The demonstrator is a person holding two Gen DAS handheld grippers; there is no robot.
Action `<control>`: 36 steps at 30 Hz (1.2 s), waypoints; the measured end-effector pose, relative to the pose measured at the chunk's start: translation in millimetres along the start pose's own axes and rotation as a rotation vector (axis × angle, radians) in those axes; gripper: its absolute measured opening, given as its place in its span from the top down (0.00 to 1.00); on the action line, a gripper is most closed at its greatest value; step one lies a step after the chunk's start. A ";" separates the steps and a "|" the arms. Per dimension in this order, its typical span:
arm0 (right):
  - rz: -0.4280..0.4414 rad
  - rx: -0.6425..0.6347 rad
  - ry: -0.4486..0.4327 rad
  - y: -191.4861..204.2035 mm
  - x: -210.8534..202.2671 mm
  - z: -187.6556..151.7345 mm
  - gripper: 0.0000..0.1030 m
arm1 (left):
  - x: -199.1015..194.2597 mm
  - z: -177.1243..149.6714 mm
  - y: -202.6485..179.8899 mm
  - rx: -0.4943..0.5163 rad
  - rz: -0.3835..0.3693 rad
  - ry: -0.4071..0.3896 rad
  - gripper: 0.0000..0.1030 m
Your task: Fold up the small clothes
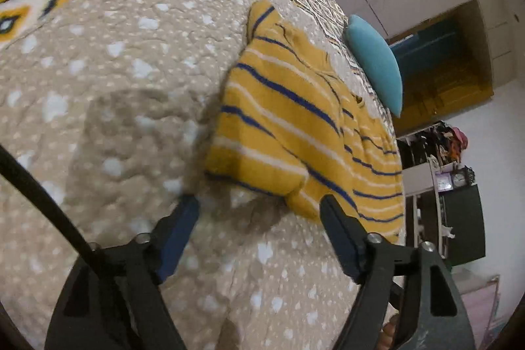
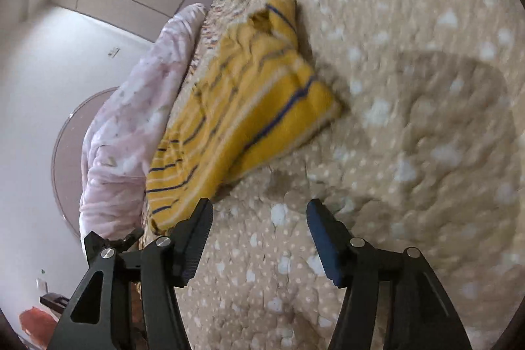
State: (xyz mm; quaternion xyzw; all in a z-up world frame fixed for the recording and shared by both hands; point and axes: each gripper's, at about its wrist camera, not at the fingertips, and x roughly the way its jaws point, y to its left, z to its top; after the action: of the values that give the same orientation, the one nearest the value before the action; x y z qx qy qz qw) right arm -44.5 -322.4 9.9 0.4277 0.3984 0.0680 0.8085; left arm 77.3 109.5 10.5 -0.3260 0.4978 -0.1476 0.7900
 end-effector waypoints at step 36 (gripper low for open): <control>0.102 0.064 0.022 9.1 -25.6 -38.7 0.90 | -61.7 -24.8 -44.3 0.191 0.145 -0.030 0.89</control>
State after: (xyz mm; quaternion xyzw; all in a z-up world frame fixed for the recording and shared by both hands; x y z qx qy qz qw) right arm -86.8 -303.6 19.4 0.4724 0.3867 0.1011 0.7855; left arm 31.1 101.8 75.2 -0.2145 0.4919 -0.1321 0.8334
